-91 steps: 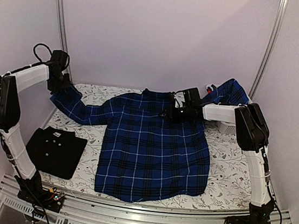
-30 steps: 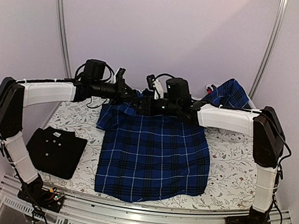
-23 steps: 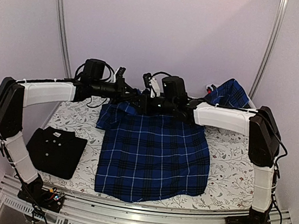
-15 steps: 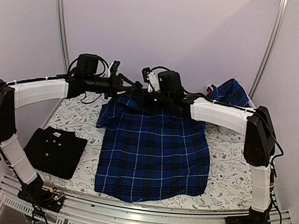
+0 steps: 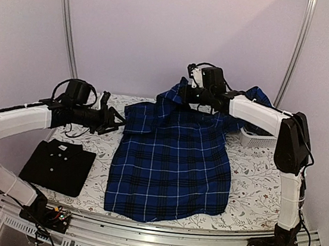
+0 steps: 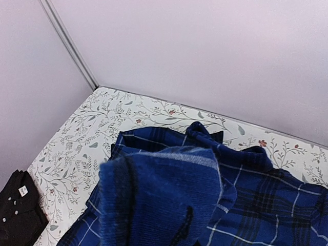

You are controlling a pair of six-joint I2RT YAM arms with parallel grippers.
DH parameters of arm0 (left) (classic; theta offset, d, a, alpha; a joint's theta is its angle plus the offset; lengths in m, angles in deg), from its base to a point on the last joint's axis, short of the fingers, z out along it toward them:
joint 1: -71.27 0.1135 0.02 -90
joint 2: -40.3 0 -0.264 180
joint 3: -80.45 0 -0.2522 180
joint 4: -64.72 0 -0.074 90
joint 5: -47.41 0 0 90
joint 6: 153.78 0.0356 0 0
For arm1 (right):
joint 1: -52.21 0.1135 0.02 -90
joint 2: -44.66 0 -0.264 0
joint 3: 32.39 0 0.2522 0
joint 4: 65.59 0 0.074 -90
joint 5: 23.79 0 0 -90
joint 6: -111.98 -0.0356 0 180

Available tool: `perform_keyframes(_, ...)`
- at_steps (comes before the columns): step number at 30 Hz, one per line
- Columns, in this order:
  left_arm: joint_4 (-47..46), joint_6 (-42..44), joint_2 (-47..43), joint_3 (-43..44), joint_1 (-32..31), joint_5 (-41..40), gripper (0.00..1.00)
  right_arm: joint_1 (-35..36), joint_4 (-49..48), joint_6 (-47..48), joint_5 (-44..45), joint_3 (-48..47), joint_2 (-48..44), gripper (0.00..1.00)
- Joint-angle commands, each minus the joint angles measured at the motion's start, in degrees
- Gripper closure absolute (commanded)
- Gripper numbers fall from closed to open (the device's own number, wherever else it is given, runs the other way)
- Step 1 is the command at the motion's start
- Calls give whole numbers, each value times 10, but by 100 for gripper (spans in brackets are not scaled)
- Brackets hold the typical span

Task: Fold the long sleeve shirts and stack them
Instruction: Pick up the shirt from the center of the board.

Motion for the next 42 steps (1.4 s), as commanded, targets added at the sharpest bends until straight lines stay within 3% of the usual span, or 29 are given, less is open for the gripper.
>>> perform_keyframes(1, 65, -19, -28, -87, -46, -54, 51, -19, 28, 30, 30, -14, -26, 100)
perform_keyframes(4, 99, -35, -44, -117, -77, -106, 51, -35, 46, 23, 58, -3, -30, 100)
perform_keyframes(19, 133, -107, -17, -175, -167, -181, 46, -100, 43, -3, 54, 53, -66, 100)
perform_keyframes(27, 128, -132, -31, -211, -188, -161, 47, -129, 43, -14, 49, 71, -78, 100)
perform_keyframes(35, 117, -148, -18, -228, -205, -156, 44, -127, 32, -26, -22, 93, -77, 100)
perform_keyframes(39, 98, -155, 0, -226, -214, -150, 48, -99, 29, -27, -37, 106, -80, 100)
perform_keyframes(42, 100, -152, 12, -221, -217, -150, 59, -70, 25, -24, -41, 123, -79, 100)
